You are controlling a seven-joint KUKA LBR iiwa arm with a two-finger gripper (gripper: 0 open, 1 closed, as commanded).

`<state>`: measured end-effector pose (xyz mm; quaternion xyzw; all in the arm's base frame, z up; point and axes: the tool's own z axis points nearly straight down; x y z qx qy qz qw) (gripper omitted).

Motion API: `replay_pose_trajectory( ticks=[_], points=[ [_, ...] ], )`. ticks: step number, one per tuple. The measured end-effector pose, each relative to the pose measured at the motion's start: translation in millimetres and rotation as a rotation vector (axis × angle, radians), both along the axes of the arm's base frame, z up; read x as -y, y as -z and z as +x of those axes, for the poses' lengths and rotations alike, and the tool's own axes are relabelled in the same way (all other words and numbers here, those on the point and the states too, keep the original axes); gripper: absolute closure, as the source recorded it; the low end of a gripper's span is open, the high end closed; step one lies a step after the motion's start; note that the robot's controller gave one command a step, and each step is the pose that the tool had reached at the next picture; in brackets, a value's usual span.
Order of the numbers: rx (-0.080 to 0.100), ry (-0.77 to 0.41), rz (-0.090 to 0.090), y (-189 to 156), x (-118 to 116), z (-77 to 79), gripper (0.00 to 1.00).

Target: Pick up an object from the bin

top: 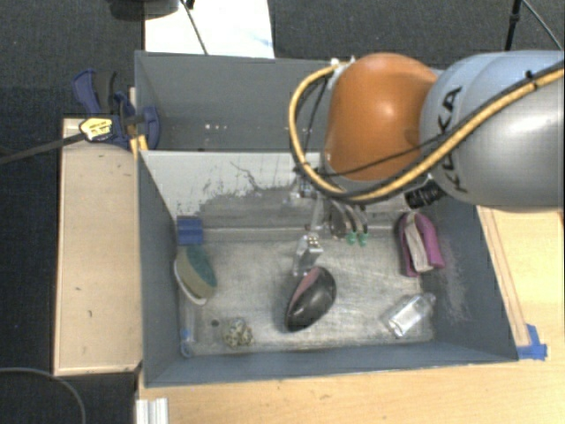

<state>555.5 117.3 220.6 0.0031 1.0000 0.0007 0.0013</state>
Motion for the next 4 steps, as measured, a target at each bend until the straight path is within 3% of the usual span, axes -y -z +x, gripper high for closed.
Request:
replay_pose_trajectory(
  ticks=[1,2,3,4],
  points=[
    [-0.009,-0.15,-0.002,73,25,-60.7,0.0],
    [0.005,-0.084,0.001,149,37,-51.9,0.0],
    [0.012,-0.082,0.002,147,37,-49.8,1.0],
    [0.007,-0.133,-0.001,15,36,-44.4,1.0]
  ],
)
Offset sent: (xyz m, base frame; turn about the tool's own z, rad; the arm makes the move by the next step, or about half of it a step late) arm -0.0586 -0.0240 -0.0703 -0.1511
